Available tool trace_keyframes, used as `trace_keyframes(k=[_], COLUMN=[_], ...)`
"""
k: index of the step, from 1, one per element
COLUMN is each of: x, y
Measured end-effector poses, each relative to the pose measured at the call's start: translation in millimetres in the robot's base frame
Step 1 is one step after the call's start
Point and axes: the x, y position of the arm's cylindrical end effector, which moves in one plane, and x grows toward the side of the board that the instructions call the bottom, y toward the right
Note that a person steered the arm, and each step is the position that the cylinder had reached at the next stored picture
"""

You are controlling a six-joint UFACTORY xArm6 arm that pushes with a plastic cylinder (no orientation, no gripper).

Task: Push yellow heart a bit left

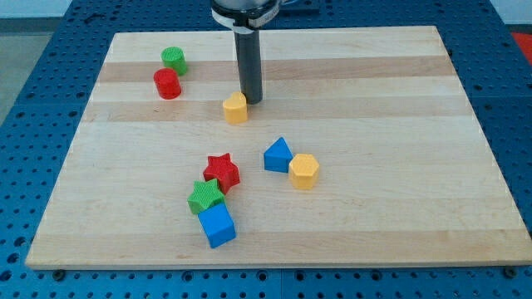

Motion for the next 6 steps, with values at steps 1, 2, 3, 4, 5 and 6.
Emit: trace_keyframes(k=[1, 2, 3, 4, 5, 6], x=[10.9, 17.6, 30.3, 31.5, 31.6, 37.0], y=[0.3, 0.9, 35.4, 29.8, 15.8, -0.3])
